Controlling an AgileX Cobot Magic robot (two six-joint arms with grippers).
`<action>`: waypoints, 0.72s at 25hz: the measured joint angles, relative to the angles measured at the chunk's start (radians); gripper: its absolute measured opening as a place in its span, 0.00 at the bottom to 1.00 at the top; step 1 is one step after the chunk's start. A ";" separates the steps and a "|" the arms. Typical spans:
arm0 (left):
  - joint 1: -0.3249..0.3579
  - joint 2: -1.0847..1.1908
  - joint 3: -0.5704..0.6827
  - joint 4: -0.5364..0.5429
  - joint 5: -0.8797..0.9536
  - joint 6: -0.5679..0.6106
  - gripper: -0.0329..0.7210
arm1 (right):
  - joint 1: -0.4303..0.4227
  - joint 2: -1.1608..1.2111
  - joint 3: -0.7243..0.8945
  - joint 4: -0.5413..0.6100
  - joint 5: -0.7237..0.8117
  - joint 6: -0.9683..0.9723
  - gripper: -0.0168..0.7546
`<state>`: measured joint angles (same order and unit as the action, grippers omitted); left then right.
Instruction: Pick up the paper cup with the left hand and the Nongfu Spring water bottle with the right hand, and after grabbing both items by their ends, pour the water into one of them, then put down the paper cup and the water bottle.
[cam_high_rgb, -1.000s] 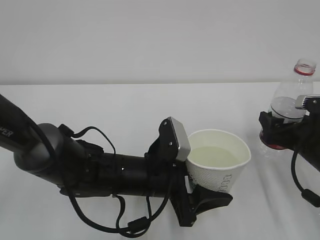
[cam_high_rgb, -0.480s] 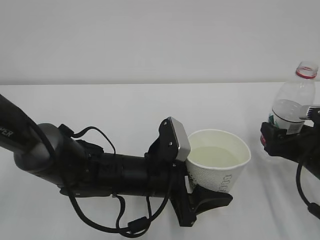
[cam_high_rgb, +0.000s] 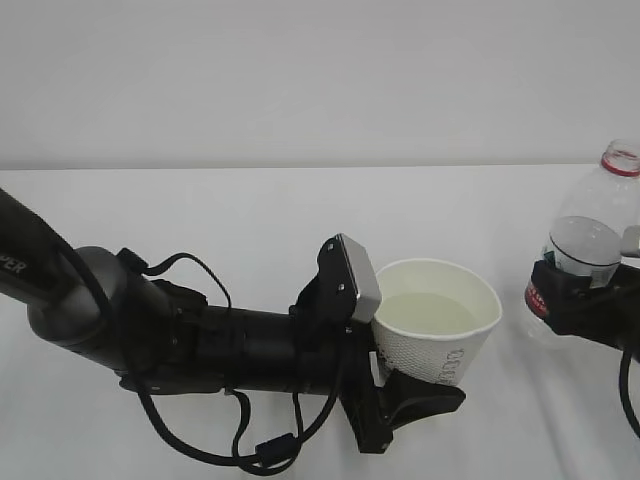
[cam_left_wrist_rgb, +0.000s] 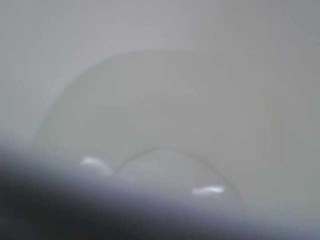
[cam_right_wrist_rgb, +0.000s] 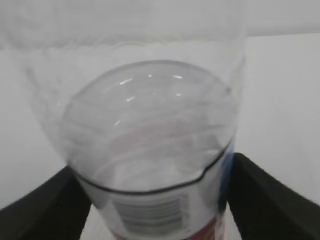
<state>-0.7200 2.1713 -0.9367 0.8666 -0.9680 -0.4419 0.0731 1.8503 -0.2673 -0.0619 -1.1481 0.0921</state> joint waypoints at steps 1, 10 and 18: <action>0.000 0.000 0.000 0.000 0.000 0.000 0.72 | 0.000 -0.005 0.004 0.000 0.000 0.000 0.82; 0.000 0.000 0.000 0.000 0.000 0.000 0.72 | 0.000 -0.007 0.005 0.002 0.000 0.000 0.82; 0.000 0.000 0.000 0.000 0.000 0.000 0.72 | 0.000 -0.009 0.037 -0.002 -0.002 0.000 0.82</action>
<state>-0.7200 2.1713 -0.9367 0.8666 -0.9680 -0.4419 0.0731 1.8411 -0.2305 -0.0635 -1.1503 0.0921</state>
